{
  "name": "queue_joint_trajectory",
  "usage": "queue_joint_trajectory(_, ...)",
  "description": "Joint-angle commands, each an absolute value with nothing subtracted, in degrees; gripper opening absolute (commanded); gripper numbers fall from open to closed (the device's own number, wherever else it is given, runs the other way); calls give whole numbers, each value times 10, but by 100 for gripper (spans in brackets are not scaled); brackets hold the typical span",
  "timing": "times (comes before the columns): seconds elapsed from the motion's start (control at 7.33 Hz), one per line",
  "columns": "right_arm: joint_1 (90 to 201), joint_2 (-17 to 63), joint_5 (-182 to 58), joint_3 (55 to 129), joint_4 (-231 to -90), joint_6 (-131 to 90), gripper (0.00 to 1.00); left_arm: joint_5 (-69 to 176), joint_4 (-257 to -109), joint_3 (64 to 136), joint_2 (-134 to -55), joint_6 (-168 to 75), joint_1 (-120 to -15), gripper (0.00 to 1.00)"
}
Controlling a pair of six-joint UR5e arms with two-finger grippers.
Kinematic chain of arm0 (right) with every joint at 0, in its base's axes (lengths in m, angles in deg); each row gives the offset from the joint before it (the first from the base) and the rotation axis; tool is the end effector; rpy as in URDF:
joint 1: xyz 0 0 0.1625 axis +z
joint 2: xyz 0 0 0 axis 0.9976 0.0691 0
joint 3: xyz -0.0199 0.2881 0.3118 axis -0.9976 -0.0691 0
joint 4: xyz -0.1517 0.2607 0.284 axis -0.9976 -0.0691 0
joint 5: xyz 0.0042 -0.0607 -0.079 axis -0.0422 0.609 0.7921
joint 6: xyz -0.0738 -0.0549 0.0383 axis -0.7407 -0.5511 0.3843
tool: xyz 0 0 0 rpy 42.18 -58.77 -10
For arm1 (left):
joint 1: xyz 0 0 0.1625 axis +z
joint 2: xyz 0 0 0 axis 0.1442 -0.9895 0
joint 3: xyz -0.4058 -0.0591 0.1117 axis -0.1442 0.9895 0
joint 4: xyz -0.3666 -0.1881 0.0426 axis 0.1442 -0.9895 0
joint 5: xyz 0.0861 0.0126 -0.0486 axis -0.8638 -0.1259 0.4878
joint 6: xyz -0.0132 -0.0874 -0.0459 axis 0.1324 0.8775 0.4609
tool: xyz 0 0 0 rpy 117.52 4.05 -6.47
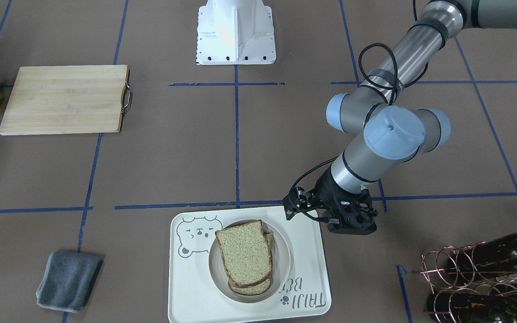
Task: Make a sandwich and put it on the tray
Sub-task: 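Release the plate on the tray and withdraw the left arm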
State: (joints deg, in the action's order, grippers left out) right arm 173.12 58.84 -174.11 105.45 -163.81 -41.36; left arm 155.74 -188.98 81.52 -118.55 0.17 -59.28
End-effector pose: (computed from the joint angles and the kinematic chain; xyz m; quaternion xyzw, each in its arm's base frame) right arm 0.0430 -0.3883 0.6206 0.0889 -0.3808 -0.0936 0.9156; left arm 0.4234 -0.6460 0.2543 0.1025 0.5206 -0.0231 0.8473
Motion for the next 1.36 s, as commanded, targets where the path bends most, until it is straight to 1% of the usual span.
queue_joint_trajectory(0.0, 1731, 591, -1737, 1055, -1636, -412, 100, 1560, -1852, 978, -1047, -96, -615, 100)
queue_joint_trajectory(0.27, 1731, 594, -1733, 1055, -1636, -412, 100, 1590, -1852, 1034, -978, -158, -653, 100)
queue_joint_trajectory(0.55, 1731, 594, -1733, 1055, -1636, -412, 100, 1607, -1821, 1098, -875, -285, -708, 100)
queue_joint_trajectory(0.68, 1731, 594, -1734, 1055, -1636, -411, 100, 1608, -1808, 1108, -839, -345, -735, 100)
queue_joint_trajectory(0.82, 1731, 594, -1740, 1055, -1638, -410, 100, 1608, -1802, 1102, -801, -428, -772, 100)
queue_joint_trajectory(0.95, 1731, 595, -1737, 1053, -1638, -411, 100, 1609, -1774, 1096, -783, -499, -808, 100)
queue_joint_trajectory(1.23, 1731, 597, -1736, 1049, -1640, -409, 100, 1609, -1670, 1096, -772, -618, -892, 100)
